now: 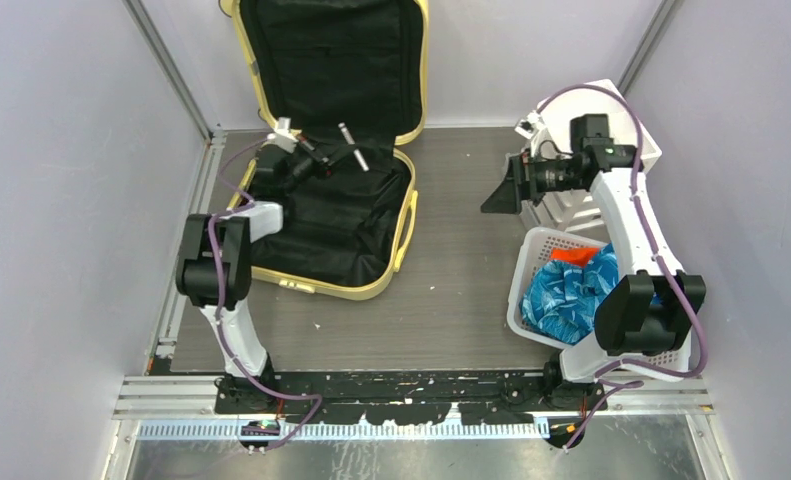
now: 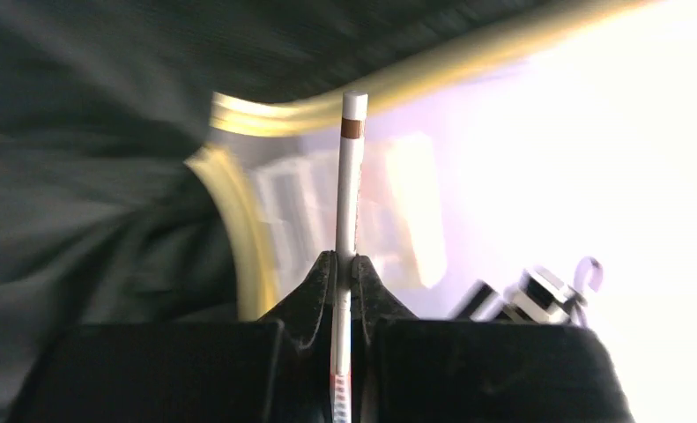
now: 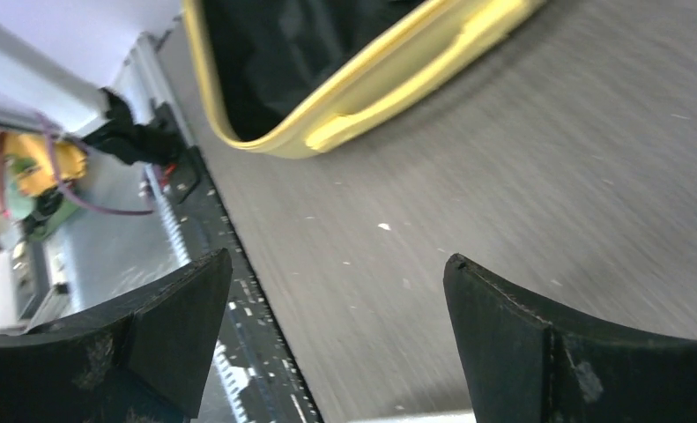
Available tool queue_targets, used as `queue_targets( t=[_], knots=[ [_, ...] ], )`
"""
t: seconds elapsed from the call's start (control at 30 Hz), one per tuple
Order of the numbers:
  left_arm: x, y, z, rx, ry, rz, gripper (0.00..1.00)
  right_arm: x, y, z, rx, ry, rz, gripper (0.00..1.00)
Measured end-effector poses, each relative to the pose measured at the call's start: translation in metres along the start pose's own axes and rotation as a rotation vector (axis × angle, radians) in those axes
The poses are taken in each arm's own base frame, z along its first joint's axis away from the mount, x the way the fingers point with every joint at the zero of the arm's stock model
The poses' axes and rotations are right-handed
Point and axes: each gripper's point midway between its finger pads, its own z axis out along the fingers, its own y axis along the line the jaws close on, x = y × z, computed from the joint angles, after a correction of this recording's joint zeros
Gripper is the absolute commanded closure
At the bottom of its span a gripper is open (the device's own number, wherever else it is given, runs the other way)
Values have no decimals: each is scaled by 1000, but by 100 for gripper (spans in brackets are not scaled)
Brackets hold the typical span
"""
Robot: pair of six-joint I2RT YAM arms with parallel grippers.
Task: Open, take out, and arrange the luggage
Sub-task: Pick up the personal item from the luggage.
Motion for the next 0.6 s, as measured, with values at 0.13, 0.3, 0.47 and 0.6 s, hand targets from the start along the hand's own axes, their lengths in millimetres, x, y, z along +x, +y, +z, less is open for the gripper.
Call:
queue_targets(
  t=[0.13,0.3,0.47,0.6],
  knots=[
    [66,-66,18,254,126,4,100,0,28,25,-108,13,53,8],
    [176,-135,27,430,303,22,99,-17,42,42,-126,-7,130,10],
    [223,-159,31,466,338,24,100,-38,33,47,-83,-69,245,24],
    [226,-153,38,429,306,26,99,-41,25,52,-73,-97,315,40]
  ],
)
